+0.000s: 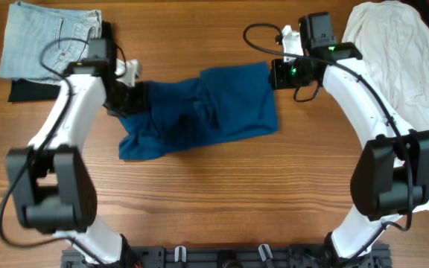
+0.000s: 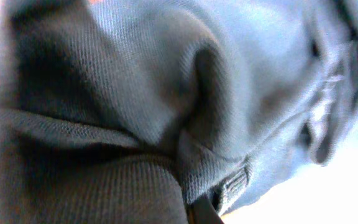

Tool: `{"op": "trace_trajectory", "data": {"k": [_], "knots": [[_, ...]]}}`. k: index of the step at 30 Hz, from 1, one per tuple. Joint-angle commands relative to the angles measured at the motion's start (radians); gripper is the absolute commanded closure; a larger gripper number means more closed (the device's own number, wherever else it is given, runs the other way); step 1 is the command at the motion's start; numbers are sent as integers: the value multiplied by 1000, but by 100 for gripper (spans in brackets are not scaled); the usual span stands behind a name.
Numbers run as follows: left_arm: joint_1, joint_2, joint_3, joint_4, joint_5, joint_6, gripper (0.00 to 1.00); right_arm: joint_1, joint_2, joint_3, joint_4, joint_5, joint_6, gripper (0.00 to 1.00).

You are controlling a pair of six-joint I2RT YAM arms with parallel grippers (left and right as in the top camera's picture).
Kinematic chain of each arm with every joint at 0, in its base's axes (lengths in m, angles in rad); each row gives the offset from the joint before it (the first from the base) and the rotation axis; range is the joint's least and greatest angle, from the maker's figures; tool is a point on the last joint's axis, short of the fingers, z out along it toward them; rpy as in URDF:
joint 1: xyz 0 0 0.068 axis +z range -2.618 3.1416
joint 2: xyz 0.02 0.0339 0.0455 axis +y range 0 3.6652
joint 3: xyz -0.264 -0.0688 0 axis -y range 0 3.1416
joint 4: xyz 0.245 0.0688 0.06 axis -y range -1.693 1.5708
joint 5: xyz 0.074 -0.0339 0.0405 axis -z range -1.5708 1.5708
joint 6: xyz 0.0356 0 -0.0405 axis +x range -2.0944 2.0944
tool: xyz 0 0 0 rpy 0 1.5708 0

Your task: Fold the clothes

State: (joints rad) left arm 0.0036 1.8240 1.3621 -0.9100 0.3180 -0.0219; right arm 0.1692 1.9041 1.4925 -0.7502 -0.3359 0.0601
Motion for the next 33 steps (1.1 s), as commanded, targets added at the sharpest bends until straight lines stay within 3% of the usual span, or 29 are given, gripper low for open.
{"op": "trace_trajectory", "data": {"k": [1, 10, 23, 24, 26, 33], "knots": [[0, -70, 46, -24, -13, -17, 96, 3, 82, -93, 68, -137, 6, 96], [-130, -70, 172, -83, -13, -54, 96, 3, 267, -112, 148, -190, 19, 96], [-541, 113, 180, 373, 28, -328, 93, 3, 275, -112, 172, -213, 22, 96], [-560, 117, 180, 406, 27, -327, 81, 3, 275, -112, 175, -214, 22, 96], [-578, 118, 180, 428, -11, -327, 0, 3, 275, -112, 186, -233, 31, 96], [-533, 66, 181, 424, 19, -352, 0, -66, 225, -43, 224, -348, 49, 96]]}}
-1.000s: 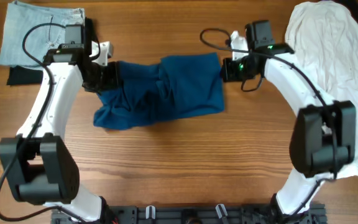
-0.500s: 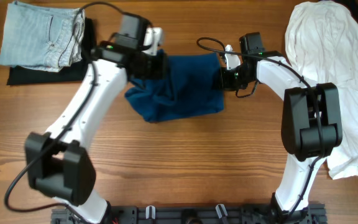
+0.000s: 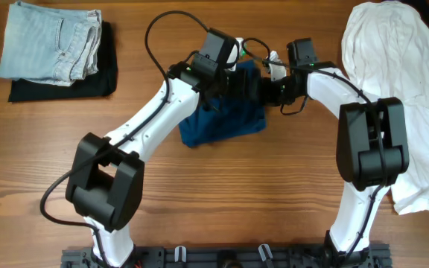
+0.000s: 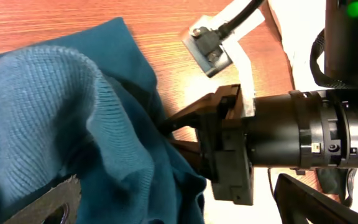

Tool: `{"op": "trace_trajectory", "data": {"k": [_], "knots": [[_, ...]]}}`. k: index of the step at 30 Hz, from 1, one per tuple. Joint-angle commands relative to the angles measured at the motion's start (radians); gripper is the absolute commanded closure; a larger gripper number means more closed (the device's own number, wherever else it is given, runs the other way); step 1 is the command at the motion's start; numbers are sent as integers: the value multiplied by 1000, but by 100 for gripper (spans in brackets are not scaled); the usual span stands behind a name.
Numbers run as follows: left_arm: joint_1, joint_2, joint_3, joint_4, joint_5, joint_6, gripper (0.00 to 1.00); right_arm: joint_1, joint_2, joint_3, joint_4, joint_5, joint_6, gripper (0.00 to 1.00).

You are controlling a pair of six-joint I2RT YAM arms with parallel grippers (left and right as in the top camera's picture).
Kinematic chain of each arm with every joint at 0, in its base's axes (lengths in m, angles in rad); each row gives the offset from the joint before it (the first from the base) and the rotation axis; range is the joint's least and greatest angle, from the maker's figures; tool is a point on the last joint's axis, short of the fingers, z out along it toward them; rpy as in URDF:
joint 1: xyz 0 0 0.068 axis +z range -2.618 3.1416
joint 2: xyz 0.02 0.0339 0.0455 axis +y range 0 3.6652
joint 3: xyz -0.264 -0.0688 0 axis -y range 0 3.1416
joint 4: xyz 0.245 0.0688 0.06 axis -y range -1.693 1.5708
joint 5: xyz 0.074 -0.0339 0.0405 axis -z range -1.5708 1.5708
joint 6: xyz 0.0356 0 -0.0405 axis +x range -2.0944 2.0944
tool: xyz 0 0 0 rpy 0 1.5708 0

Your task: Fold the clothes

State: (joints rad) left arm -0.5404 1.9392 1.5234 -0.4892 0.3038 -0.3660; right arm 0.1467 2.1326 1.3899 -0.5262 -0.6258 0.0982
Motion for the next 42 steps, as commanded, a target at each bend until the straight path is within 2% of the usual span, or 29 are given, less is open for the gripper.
{"op": "trace_trajectory", "data": {"k": [1, 3, 5, 7, 11, 13, 17, 18, 20, 21, 22, 23, 26, 29, 33, 34, 35, 36, 37, 42], "knots": [[11, -64, 20, 3, 40, -6, 0, -62, -31, 85, -6, -61, 10, 96], [10, -122, 20, 4, 67, -1, 0, -101, -113, 135, -13, -60, 10, 96], [10, -196, 20, 2, 66, 16, 0, -127, -196, 142, -1, -59, 9, 65], [21, -263, 20, 0, 66, 18, 0, -126, -220, 142, -9, -60, 6, 49], [138, -394, 20, -57, 11, 15, 0, -68, -220, 142, -63, -36, -94, 43], [248, -436, 20, -156, -58, 13, 0, -4, -213, 142, -81, 54, -128, 39], [393, -424, 19, -315, -82, 14, 0, 111, -191, 140, -73, 99, -185, 35], [422, -417, 19, -348, -82, 14, 0, 141, -178, 140, -61, 134, -184, 35], [443, -415, 15, -372, -92, 15, 0, 167, -155, 140, -53, 185, -175, 42], [444, -415, 15, -385, -106, 21, 0, 171, -138, 140, -50, 212, -173, 60], [444, -415, 15, -395, -116, 21, 0, 167, -130, 140, -46, 213, -166, 91], [444, -415, 14, -404, -116, 21, 0, 156, -134, 142, -40, 228, -146, 96], [444, -415, 14, -410, -116, 21, 0, 123, -174, 157, -51, 227, -132, 96], [444, -415, 14, -414, -116, 21, 0, 31, -241, 164, -119, 212, -87, 96], [444, -414, 14, -435, -121, 22, 0, -62, -204, 159, -240, 173, -123, 96], [444, -414, 14, -440, -134, 22, 0, -67, -199, 159, -246, 172, -140, 89], [444, -414, 14, -446, -161, 22, 0, -67, -199, 162, -245, 150, -169, 36], [444, -413, 14, -447, -181, 22, 0, -65, -204, 171, -246, 114, -193, 21], [444, -413, 14, -448, -209, 22, 0, -61, -217, 188, -246, 85, -203, 15], [454, -413, 14, -446, -261, 22, 0, 42, -300, 227, -252, 91, -354, 14]]}}
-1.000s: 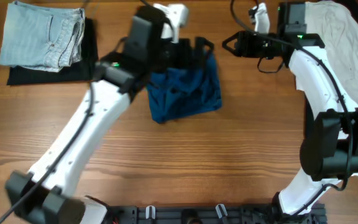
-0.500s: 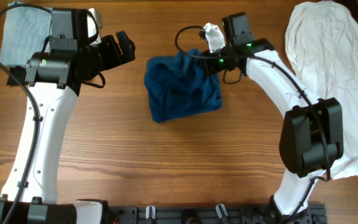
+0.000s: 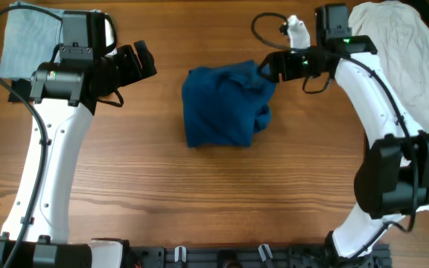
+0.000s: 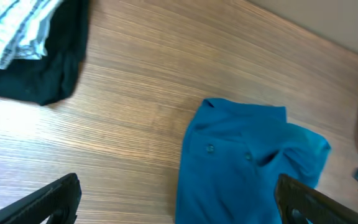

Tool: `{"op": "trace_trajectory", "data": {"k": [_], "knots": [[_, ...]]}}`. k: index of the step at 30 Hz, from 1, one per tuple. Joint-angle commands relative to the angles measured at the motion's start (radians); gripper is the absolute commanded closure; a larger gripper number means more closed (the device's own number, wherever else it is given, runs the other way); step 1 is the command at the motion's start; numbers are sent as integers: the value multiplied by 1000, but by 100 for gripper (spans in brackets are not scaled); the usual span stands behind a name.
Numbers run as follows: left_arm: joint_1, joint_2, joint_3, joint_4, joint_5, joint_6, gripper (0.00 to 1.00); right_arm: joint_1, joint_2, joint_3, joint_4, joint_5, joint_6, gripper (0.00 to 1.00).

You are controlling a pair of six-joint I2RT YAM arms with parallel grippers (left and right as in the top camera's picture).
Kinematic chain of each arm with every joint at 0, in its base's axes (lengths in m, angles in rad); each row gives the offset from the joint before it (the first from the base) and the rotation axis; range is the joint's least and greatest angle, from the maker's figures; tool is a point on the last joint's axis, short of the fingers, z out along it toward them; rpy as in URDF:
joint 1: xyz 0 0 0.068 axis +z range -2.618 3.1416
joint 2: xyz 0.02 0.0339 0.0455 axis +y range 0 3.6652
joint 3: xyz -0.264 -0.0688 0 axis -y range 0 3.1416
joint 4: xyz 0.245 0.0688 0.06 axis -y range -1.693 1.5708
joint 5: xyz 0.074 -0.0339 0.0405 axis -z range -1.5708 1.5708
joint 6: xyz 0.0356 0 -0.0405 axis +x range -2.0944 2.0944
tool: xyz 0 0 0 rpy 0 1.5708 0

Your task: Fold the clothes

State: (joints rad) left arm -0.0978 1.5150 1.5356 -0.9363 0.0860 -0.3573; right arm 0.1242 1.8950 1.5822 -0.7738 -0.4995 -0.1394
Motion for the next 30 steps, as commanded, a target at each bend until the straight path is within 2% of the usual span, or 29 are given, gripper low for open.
{"op": "trace_trajectory", "data": {"k": [1, 6, 10, 15, 17, 19, 22, 24, 30], "knots": [[18, 11, 2, 3, -43, 13, 0, 106, -53, 31, -10, -28, -169, 14], [74, 11, 2, 0, -47, 13, 0, 242, 36, 27, -17, -5, -333, 22], [85, 11, 2, -4, -47, 13, 0, 262, 98, 27, 2, 35, -332, 32], [85, 11, 2, -4, -47, 13, 0, 263, 156, 27, 56, 36, -329, 35], [85, 11, 2, -4, -47, 13, 0, 263, 175, 27, 68, 40, -327, 39], [85, 11, 2, -4, -47, 13, 0, 261, 176, 27, 85, 105, -273, 48], [85, 11, 2, -4, -47, 13, 0, 237, 155, 40, 122, 163, -224, 35], [85, 11, 2, -3, -47, 13, 0, 222, 155, 40, 131, 159, -223, 30], [85, 11, 2, -3, -47, 13, 0, 226, 179, 40, 168, 132, -217, 29]]}}
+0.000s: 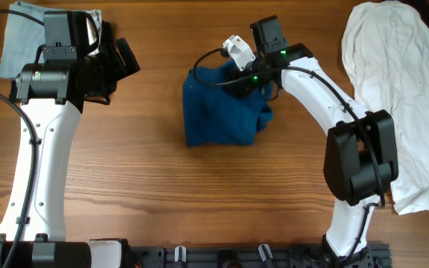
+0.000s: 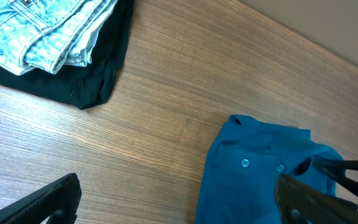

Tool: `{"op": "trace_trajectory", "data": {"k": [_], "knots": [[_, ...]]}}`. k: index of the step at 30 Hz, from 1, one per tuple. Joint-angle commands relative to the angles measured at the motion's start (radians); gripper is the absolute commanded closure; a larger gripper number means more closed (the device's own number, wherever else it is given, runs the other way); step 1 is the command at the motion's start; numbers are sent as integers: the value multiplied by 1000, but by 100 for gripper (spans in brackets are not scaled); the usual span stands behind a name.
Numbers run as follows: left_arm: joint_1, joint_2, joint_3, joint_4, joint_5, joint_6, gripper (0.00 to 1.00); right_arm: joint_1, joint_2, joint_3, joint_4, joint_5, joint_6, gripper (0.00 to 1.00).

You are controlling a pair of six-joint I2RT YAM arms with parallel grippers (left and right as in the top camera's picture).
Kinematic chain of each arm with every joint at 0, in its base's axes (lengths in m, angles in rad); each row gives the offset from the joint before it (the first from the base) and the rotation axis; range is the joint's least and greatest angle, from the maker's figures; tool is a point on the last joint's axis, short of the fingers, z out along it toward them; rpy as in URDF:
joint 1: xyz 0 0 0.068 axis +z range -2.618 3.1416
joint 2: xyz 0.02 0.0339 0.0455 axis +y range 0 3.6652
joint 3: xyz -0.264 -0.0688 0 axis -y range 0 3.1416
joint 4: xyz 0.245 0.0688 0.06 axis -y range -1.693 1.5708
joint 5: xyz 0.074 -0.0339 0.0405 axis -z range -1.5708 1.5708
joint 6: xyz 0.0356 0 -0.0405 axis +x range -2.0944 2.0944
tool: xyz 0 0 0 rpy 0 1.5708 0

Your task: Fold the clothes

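A blue garment (image 1: 222,112) lies folded into a rough block in the middle of the table; the left wrist view shows its buttons (image 2: 260,174). My right gripper (image 1: 233,74) sits at the garment's top edge, its fingers (image 2: 344,171) close together on the cloth. My left gripper (image 1: 129,59) hangs open and empty at the upper left, well clear of the garment, its fingers (image 2: 48,199) wide apart over bare wood.
Folded light jeans (image 2: 42,28) rest on a black garment (image 2: 92,68) at the far left corner, under my left arm. A crumpled white garment (image 1: 401,82) covers the right side of the table (image 1: 199,193).
My right gripper has moved left from the garment's top right corner to the middle of its top edge. My left gripper has shifted slightly toward the jeans stack and is still open.
The blue garment was spread wide, with each gripper at one end. Then both grippers met at its right end and the cloth lay doubled. Then my left gripper was open at the upper left, with the garment a compact block, as now.
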State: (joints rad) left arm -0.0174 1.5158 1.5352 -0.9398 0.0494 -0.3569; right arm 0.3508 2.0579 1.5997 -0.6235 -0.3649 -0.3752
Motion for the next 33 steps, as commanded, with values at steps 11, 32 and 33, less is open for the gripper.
{"op": "trace_trajectory", "data": {"k": [11, 32, 33], "knots": [[5, 10, 2, -1, -10, 12, 0, 27, 32, 14, 28, -23, 39, 95], [0, 11, -2, -21, 7, 13, 0, -77, -49, -60, -375, 304, 490, 40], [-3, 13, -8, -19, 23, 12, 0, -82, -49, -64, -372, 282, 486, 37]]}}
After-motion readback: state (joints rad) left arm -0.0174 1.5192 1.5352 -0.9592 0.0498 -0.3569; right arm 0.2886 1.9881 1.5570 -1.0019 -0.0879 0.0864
